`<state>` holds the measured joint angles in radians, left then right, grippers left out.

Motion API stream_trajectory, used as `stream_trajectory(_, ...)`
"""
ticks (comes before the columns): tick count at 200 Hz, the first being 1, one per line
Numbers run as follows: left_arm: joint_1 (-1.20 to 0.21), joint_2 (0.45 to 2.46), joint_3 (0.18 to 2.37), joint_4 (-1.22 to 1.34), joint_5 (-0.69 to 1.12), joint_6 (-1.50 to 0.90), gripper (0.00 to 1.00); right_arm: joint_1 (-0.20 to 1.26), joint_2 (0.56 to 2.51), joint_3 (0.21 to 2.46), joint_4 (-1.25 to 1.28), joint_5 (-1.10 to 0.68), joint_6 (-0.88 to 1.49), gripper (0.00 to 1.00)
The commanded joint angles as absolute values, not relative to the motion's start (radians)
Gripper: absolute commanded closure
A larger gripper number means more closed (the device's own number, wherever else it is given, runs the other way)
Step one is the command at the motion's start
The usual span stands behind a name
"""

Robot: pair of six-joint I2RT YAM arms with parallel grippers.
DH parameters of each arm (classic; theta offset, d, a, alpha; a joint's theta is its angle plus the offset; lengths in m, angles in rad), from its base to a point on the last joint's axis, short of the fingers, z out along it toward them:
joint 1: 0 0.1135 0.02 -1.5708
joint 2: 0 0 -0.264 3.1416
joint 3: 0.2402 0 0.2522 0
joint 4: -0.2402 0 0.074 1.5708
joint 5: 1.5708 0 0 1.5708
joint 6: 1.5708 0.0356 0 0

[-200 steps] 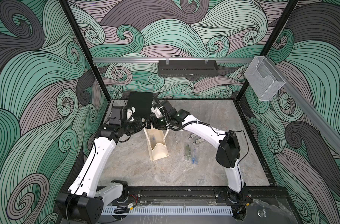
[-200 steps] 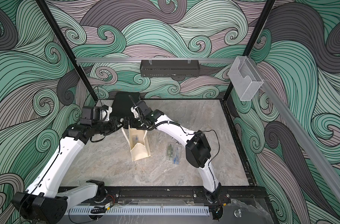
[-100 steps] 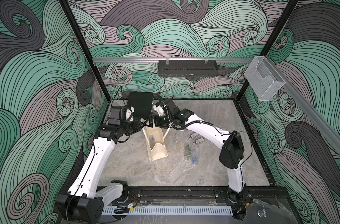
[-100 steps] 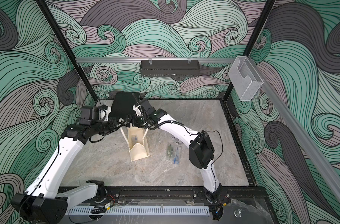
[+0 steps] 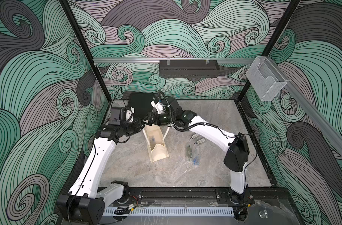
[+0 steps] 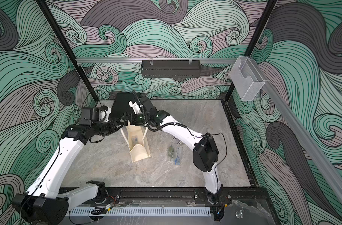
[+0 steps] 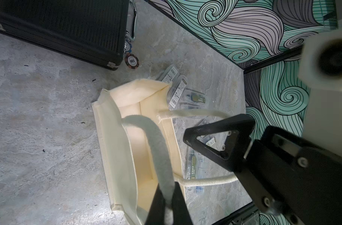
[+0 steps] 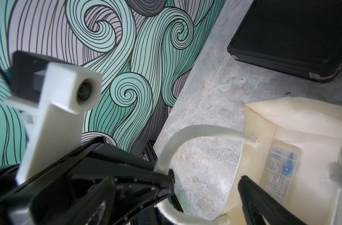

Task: Put the compass set into the canvas bag
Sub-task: Adjust the canvas bag at the center of the board, then pick up the compass set at the center of the board.

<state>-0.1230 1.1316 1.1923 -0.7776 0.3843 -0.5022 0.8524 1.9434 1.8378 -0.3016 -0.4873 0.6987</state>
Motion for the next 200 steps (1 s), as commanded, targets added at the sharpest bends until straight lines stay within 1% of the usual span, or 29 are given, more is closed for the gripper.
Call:
stream_trajectory(1,-0.114,1.140,1.221,-0.773,0.386,-0.467,0.93,0.843,1.842,1.835,-0.281,-0.432,0.654,0.03)
stream_trajectory(40,-0.101,1.156,1.238,-0.785,0.390,-0.449,0.93,0.807,1.712,1.768,-0.352,-0.310,0.623,0.05)
stream_trajectory(69,-0.095,1.165,1.252,-0.790,0.393,-0.443,0.91,0.752,1.609,1.712,-0.507,-0.205,0.602,0.09)
stream_trajectory(96,-0.094,1.157,1.260,-0.795,0.396,-0.442,0.75,0.678,1.510,1.606,-0.640,-0.109,0.584,0.11)
stream_trajectory(114,-0.094,1.143,1.271,-0.808,0.381,-0.442,0.59,0.625,1.447,1.509,-0.721,-0.050,0.572,0.13)
stream_trajectory(129,-0.088,1.130,1.283,-0.819,0.364,-0.440,0.52,0.578,1.396,1.403,-0.752,-0.028,0.579,0.17)
stream_trajectory(141,-0.082,1.116,1.291,-0.824,0.358,-0.443,0.49,0.546,1.366,1.321,-0.761,-0.013,0.585,0.20)
stream_trajectory(154,-0.073,1.108,1.300,-0.838,0.347,-0.443,0.48,0.527,1.355,1.251,-0.771,-0.001,0.586,0.23)
stream_trajectory(163,-0.065,1.101,1.305,-0.851,0.333,-0.443,0.47,0.517,1.360,1.209,-0.770,-0.001,0.591,0.24)
stream_trajectory(200,-0.011,1.069,1.288,-0.865,0.310,-0.460,0.47,0.499,1.466,1.142,-0.762,-0.043,0.582,0.29)
